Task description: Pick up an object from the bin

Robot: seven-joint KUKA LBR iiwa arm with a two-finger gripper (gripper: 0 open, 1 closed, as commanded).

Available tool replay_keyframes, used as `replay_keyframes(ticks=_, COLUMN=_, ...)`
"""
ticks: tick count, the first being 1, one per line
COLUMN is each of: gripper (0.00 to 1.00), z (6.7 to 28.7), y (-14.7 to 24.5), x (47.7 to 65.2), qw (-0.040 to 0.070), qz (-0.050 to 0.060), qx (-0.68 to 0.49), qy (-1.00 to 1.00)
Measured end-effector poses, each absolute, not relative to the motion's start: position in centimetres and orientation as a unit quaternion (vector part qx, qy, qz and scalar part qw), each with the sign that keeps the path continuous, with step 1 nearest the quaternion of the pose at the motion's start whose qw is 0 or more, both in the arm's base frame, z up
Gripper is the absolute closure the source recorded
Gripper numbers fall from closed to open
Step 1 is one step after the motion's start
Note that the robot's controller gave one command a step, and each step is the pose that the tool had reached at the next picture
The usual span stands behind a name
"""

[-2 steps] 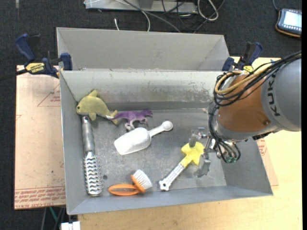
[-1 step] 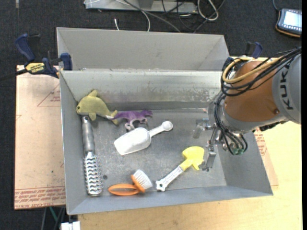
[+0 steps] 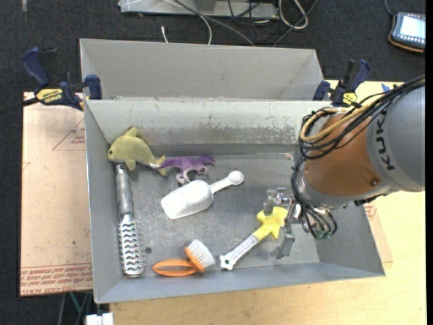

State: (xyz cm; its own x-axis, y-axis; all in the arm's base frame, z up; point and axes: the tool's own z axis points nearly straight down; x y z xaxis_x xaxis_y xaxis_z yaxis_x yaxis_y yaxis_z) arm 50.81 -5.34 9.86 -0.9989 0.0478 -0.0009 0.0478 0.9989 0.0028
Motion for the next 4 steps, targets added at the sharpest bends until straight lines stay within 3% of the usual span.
replay_keyframes(ticks=1, gripper=0.0, z=7.0, y=-6.9, x=51.2, qw=0.015, qz=-0.001, qx=0.012, qy=1.0)
replay_keyframes(ticks=2, gripper=1.0, z=7.0, y=-7.0, x=51.9, qw=0.009, qz=0.002, qx=0.069, qy=0.998)
replay_keyframes(ticks=3, gripper=1.0, z=7.1, y=-7.0, x=51.9, qw=0.009, qz=0.002, qx=0.069, qy=0.998)
replay_keyframes(ticks=4, gripper=1.0, z=8.7, y=-7.0, x=51.8, qw=0.009, qz=0.002, qx=0.069, qy=0.998)
